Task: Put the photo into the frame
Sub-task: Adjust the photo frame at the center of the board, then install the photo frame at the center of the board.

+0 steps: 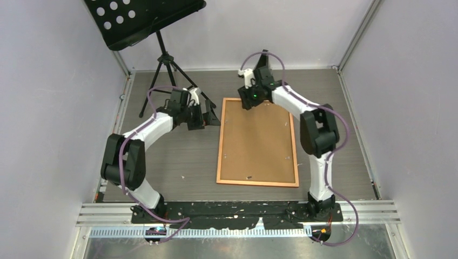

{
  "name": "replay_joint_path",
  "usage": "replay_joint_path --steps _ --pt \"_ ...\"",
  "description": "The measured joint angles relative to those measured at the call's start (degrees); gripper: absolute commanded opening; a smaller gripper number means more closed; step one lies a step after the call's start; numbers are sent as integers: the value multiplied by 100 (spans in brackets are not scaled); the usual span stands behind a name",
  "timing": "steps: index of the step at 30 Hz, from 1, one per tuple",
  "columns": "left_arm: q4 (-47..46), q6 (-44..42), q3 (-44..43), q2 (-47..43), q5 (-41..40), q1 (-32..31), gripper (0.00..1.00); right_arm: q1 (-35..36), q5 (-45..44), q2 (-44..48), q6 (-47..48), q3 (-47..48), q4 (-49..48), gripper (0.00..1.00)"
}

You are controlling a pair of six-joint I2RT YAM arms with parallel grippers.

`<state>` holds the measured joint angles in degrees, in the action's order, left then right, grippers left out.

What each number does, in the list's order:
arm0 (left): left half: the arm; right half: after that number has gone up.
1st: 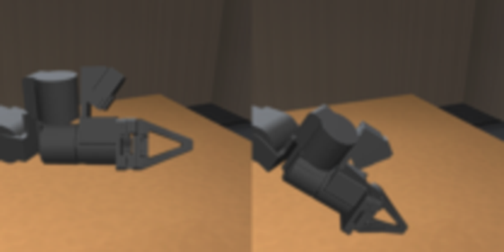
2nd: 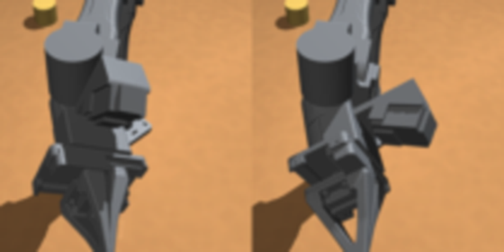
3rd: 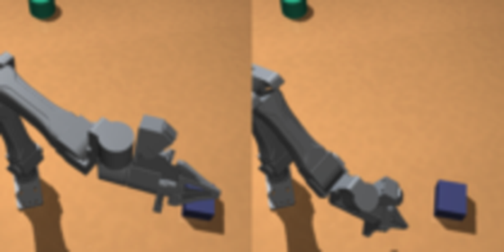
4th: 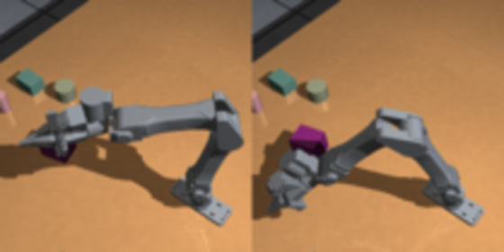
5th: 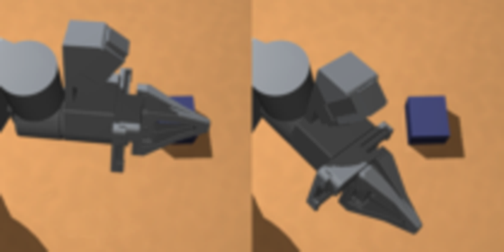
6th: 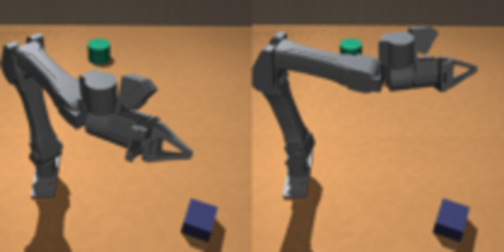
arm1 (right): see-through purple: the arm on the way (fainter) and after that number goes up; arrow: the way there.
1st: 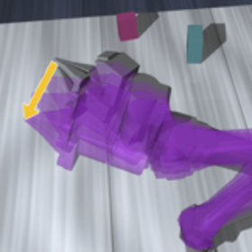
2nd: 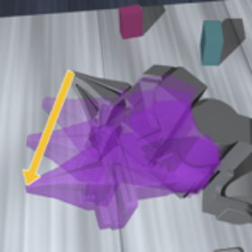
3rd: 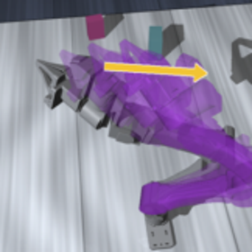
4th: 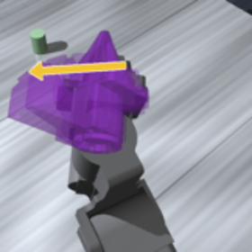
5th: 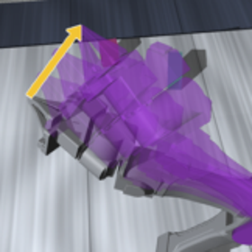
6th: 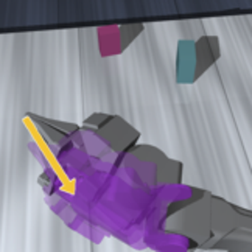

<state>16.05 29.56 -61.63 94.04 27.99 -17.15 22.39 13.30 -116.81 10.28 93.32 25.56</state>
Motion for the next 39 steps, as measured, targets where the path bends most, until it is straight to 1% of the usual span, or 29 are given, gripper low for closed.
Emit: replay_joint_path --steps 7,11,15,23,32,39 --pt "-11 -212 63 -219 7 20 99 588 -435 -1554 197 1829 199 58" --pt "-11 -284 103 -278 11 20 99 752 -586 -2179 295 2658 540 58" --pt "-13 -256 114 -330 55 31 100 828 -715 -2511 326 3136 826 57" --pt "-160 55 179 -487 280 116 100 866 -1025 -2618 358 3390 1172 57" --pt "-330 352 199 -509 461 225 100 1034 -1325 -2540 518 3224 1032 56" --pt "-361 470 210 -509 514 267 100 1119 -1342 -2424 538 3001 894 56"
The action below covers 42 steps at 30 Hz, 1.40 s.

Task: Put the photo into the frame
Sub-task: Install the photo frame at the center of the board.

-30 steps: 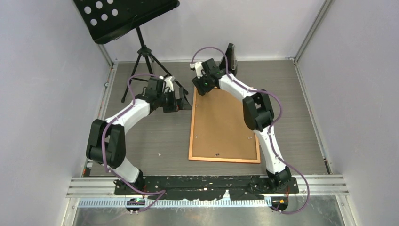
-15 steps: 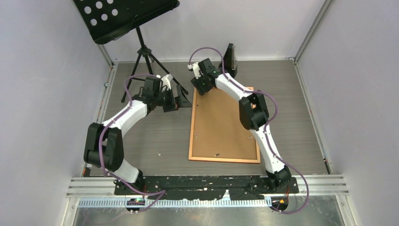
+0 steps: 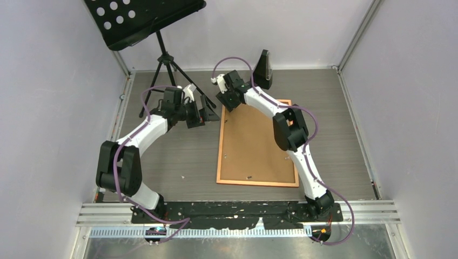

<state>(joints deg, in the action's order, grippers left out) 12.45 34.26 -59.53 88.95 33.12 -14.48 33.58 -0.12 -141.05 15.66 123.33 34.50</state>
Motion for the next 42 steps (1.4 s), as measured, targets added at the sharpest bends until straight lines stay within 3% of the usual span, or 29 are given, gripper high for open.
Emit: replay_joint_path --steps 20,42 --pt "-74 179 33 0 109 37 99 33 201 0 -424 63 310 53" --pt "-153 328 33 37 208 42 99 -509 1056 57 -2037 -120 -20 53"
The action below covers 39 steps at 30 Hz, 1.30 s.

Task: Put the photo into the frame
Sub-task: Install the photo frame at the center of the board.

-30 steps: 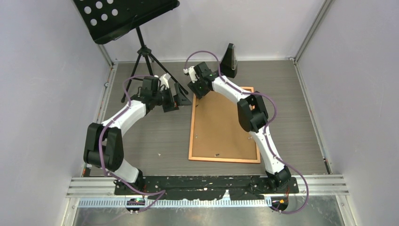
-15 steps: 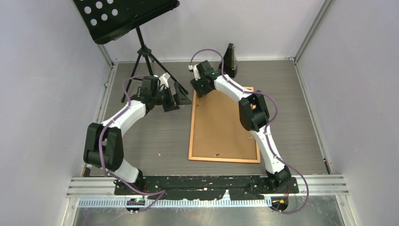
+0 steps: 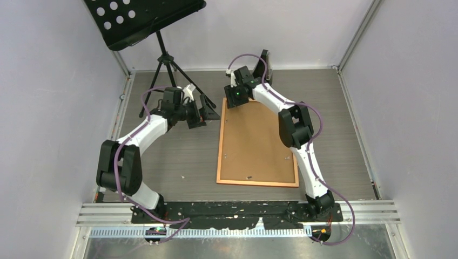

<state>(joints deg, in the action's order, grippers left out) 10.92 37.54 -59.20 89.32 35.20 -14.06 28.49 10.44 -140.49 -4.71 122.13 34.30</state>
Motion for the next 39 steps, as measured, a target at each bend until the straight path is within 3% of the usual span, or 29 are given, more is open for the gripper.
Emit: replay_joint_path --steps 12,30,39 --pt "0 2 0 20 0 2 100 107 -223 -2 138 9 31 52" --pt "-127 267 4 17 140 28 100 319 -691 -675 748 1447 1366 56" --pt "-190 323 116 -160 153 70 100 393 -828 -713 1001 1578 1733 59"
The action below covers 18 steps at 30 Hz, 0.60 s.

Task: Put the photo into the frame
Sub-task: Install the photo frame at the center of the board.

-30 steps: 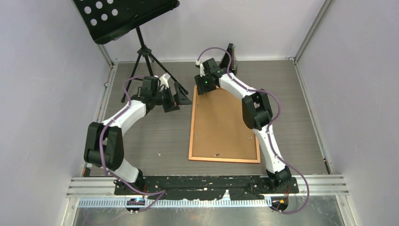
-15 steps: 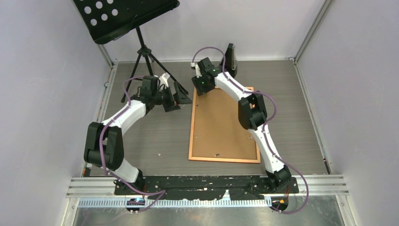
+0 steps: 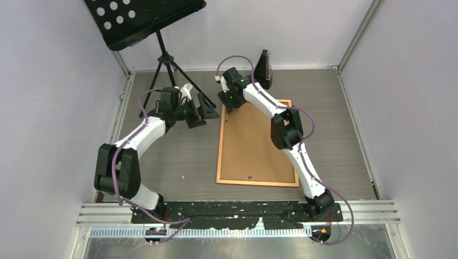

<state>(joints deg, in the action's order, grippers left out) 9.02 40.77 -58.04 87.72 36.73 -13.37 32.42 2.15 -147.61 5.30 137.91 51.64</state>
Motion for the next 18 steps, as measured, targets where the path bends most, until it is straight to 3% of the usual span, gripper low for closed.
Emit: replay_joint_path --steps 18 --pt "-105 85 109 -267 42 44 100 90 -455 -129 118 306 326 60"
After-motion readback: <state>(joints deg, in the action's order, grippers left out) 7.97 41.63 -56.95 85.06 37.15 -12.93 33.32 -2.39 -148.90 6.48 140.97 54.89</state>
